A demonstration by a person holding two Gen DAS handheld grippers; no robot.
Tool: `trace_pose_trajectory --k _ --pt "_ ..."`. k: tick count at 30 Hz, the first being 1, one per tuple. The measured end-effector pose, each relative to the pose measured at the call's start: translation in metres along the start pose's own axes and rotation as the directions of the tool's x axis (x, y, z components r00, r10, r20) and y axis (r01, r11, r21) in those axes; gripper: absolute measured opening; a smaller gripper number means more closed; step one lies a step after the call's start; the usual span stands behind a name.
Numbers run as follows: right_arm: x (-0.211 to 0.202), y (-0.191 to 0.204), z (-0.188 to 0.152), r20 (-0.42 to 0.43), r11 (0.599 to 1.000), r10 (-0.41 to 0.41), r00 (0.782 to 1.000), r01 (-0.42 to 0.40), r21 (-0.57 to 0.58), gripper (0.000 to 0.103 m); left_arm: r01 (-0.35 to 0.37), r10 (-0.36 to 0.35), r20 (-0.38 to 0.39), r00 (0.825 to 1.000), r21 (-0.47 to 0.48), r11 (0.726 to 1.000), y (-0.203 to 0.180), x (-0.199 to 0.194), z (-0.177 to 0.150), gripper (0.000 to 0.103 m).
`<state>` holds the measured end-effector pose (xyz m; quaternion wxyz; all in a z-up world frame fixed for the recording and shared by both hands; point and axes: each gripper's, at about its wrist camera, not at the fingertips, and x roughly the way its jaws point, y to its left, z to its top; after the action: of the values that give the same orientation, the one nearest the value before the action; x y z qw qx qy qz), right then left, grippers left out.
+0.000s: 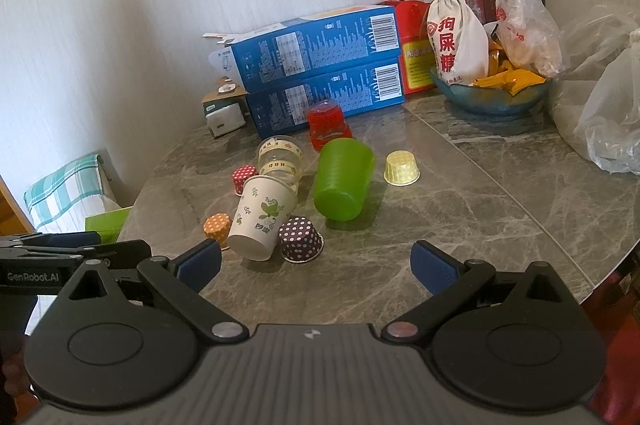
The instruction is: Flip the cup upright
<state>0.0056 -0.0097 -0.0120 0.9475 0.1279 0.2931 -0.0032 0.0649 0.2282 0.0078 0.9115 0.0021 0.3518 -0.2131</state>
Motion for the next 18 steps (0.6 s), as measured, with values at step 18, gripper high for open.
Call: trace_pose_trajectory --k 18 --pt "-0.0010 0.0000 0.0005 -0.014 1.000 -0.002 1.000 0.002 0.007 0.102 -0.003 0.003 -0.016 1.000 -0.025 1.000 0.0058 0.0017 -0.0021 0.103"
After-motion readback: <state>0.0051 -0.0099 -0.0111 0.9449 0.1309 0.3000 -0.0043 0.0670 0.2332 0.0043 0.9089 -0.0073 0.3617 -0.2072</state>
